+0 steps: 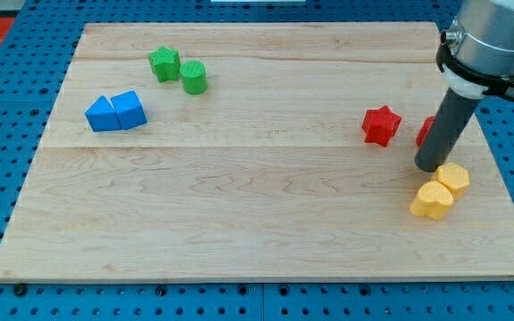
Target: Push the yellow blocks to the left
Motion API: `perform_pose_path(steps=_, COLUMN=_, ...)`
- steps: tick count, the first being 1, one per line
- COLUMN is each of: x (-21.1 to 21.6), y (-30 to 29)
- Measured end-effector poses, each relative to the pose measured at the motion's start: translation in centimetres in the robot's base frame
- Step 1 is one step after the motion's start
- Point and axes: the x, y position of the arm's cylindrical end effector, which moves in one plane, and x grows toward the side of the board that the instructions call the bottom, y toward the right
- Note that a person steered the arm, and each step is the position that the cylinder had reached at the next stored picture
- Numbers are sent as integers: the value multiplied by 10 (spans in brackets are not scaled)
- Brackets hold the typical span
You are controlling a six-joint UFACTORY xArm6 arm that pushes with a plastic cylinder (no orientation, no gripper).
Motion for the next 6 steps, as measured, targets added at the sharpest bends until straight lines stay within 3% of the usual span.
perform_pose_path(steps=1, x=19, y=9)
perform_pose_path(steps=3, x=7, y=94)
perform_pose_path(steps=4, x=57, y=55)
perform_pose_path(steps=5, x=60, y=-12)
perform_pose_path(steps=6, x=39, y=25)
